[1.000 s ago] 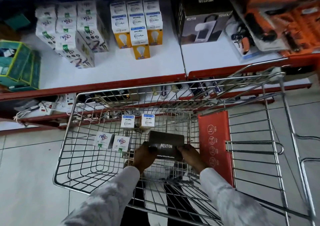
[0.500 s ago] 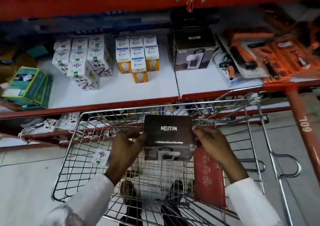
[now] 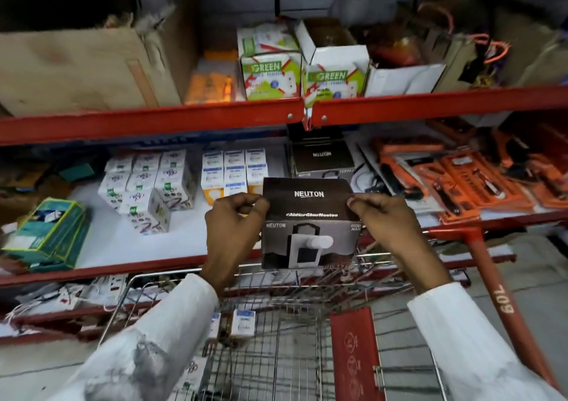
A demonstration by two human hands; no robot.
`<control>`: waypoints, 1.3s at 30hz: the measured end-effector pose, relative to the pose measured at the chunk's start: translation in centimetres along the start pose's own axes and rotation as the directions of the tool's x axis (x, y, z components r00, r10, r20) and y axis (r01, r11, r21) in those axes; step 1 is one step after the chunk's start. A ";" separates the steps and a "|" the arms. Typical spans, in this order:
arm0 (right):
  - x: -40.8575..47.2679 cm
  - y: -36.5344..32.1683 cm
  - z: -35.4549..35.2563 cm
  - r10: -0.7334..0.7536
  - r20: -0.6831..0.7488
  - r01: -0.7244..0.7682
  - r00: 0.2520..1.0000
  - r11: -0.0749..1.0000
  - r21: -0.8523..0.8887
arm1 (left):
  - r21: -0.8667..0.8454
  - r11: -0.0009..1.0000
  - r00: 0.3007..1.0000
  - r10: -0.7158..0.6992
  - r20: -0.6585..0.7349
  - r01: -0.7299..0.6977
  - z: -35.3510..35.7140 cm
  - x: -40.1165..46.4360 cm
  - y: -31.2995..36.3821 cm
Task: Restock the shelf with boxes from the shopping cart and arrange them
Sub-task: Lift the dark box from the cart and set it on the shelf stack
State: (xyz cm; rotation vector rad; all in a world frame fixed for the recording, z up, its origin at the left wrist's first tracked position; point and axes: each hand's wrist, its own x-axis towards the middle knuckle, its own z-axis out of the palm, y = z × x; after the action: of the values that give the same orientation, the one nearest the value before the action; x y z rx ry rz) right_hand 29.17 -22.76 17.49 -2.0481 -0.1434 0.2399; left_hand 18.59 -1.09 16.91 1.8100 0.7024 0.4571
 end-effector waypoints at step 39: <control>-7.2 6.9 11.7 -0.399 0.046 0.351 0.916 0.740 -0.574 | 0.503 0.733 0.869 0.248 0.428 -0.457 -2.5 -4.1 -13.5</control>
State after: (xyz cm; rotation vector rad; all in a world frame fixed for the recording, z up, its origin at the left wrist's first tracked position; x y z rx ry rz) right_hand 19.44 -17.43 6.89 -2.5623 -0.6447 -0.1695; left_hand 10.68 1.18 5.20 2.5713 0.2493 0.1628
